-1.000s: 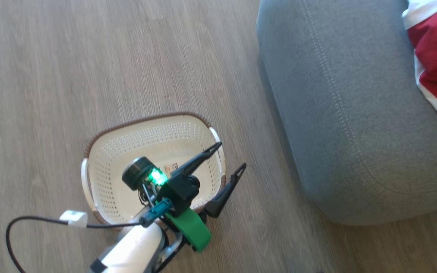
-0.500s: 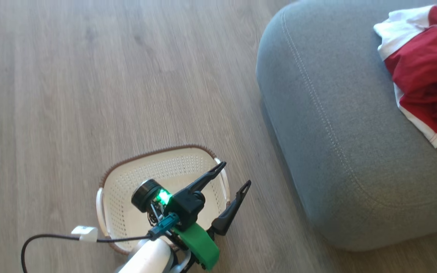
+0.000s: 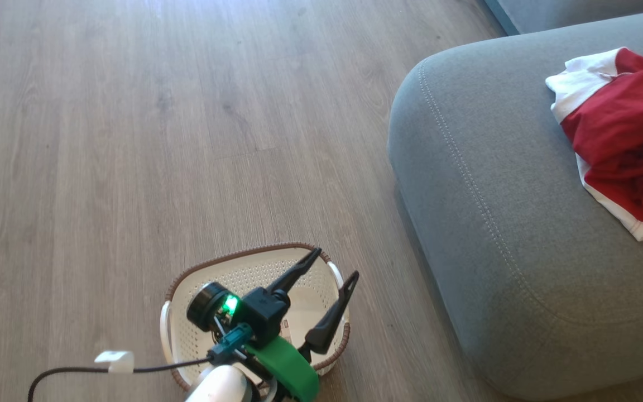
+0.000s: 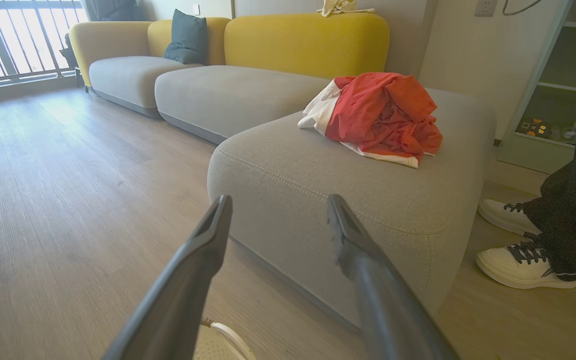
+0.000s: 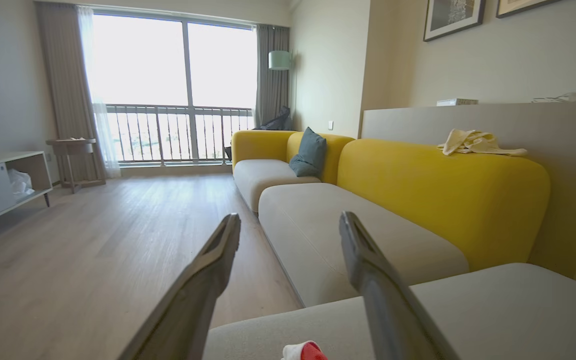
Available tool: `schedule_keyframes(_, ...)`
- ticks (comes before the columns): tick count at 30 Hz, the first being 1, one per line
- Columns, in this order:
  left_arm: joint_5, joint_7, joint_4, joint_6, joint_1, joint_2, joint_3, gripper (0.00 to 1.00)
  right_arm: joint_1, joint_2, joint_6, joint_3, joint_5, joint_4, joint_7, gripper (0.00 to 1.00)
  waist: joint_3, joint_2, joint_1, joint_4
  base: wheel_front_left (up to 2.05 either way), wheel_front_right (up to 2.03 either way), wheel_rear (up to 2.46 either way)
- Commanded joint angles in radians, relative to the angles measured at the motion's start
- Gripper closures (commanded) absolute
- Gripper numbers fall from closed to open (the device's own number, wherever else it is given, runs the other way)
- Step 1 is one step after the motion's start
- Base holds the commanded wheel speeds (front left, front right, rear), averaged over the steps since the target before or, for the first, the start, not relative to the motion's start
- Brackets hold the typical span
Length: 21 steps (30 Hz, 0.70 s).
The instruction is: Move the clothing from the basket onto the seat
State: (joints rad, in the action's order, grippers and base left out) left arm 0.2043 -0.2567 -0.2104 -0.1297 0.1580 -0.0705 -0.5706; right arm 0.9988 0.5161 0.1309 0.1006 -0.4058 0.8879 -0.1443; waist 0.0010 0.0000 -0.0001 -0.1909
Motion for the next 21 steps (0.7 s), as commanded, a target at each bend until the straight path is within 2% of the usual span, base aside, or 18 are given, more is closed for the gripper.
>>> schedule_keyframes(1, 0.003, -0.005, 0.044, -0.001, 0.025, 0.01, 0.046, 0.0, -0.055, 0.024, 0.0, 0.035, -0.058, -0.102, -0.018, 0.0, -0.002, 0.0, 0.0001, 0.006, 0.0, 0.0, 0.0)
schedule_keyframes(4, 0.004, -0.005, 0.061, -0.001, 0.025, 0.013, 0.055, 0.0, -0.153, 0.038, 0.0, 0.062, -0.128, -0.244, -0.04, 0.0, -0.005, 0.0, 0.0001, 0.019, 0.0, 0.0, 0.0)
schedule_keyframes(8, 0.009, -0.005, 0.071, -0.001, 0.023, 0.015, 0.078, 0.0, -0.269, 0.017, 0.0, 0.072, -0.163, -0.397, -0.068, 0.0, -0.01, 0.0, 0.0001, 0.045, 0.0, 0.0, 0.0)
schedule_keyframes(14, 0.005, -0.005, 0.079, -0.001, 0.021, 0.018, 0.167, 0.0, -0.431, -0.044, 0.0, 0.092, -0.132, -0.597, -0.099, 0.0, -0.016, 0.0, 0.0001, 0.096, 0.0, 0.0, 0.0)
schedule_keyframes(17, 0.003, -0.005, 0.086, -0.001, 0.024, 0.019, 0.216, 0.0, -0.48, -0.068, 0.0, 0.097, -0.105, -0.65, -0.104, 0.0, -0.016, 0.0, 0.0001, 0.118, 0.0, 0.0, 0.0)
schedule_keyframes(21, 0.011, -0.005, 0.101, 0.003, 0.024, 0.02, 0.285, 0.0, -0.577, -0.143, 0.0, 0.089, -0.066, -0.716, -0.111, 0.0, -0.02, 0.0, 0.0001, 0.16, 0.0, 0.0, 0.0)
